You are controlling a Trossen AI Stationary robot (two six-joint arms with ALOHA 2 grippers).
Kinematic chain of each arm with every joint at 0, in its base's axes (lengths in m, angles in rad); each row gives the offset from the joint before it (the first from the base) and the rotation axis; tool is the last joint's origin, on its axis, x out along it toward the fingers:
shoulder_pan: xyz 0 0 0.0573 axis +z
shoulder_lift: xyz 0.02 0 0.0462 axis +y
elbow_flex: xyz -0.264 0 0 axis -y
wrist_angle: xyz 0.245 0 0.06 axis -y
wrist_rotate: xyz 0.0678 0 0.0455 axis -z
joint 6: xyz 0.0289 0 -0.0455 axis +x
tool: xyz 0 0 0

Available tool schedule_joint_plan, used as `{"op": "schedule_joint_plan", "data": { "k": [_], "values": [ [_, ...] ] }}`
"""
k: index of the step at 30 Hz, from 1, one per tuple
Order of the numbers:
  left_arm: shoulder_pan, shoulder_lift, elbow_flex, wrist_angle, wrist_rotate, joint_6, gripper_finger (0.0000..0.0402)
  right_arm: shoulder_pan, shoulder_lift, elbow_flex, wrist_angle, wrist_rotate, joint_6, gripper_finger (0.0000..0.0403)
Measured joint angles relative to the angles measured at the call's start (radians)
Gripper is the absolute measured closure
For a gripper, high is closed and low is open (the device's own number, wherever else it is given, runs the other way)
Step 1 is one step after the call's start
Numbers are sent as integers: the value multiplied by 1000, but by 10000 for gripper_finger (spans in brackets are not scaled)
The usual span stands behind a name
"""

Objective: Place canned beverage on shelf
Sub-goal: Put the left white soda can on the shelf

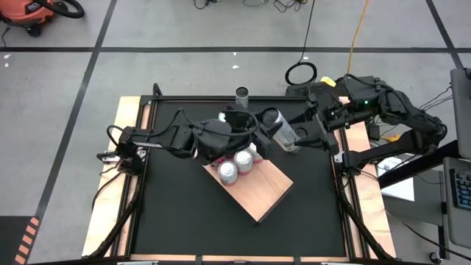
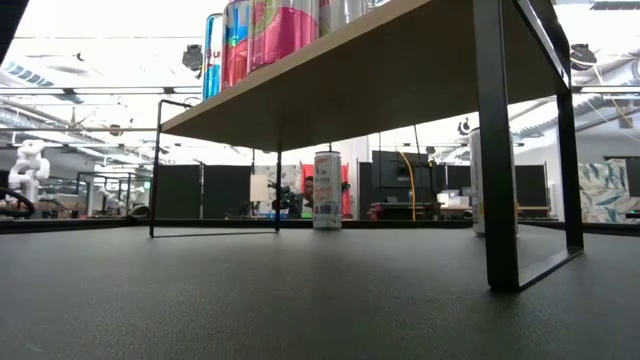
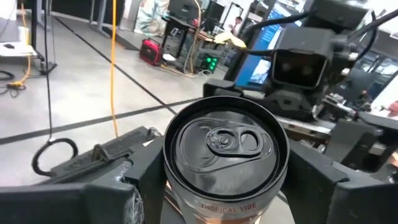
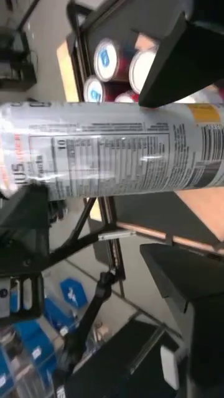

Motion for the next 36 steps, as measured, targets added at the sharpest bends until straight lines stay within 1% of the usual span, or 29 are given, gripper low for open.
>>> {"op": "schedule_joint_plan", "data": {
  "k": [4, 7, 11, 17, 19, 24, 27, 32, 36],
  "values": [
    [14, 0, 0, 1, 39, 43, 160, 0, 19, 53, -67, 60, -19, 50],
    [13, 0, 0, -30, 43, 41, 160, 0, 26, 75, -81, 75, -46, 50],
    [6, 7, 0, -69, 89, 52, 160, 0, 30, 80, -78, 57, -86, 50],
    [1, 7, 1, -141, 120, 76, 160, 0, 78, 81, -95, 27, -95, 51],
    [3, 8, 1, -138, 135, 89, 160, 0, 104, 81, -92, 9, -95, 51],
    [2, 8, 1, -136, 138, 94, 160, 0, 151, 80, -81, 6, -109, 52],
    [2, 8, 1, -154, 140, 92, 160, 1, 162, 80, -61, -7, -117, 66],
    [2, 8, 1, -174, 141, 92, 160, 0, 173, 80, -31, -67, -122, 100],
    [2, 8, 1, -174, 142, 92, 160, 1, 185, 80, -20, -79, -112, 117]
  ]
}}
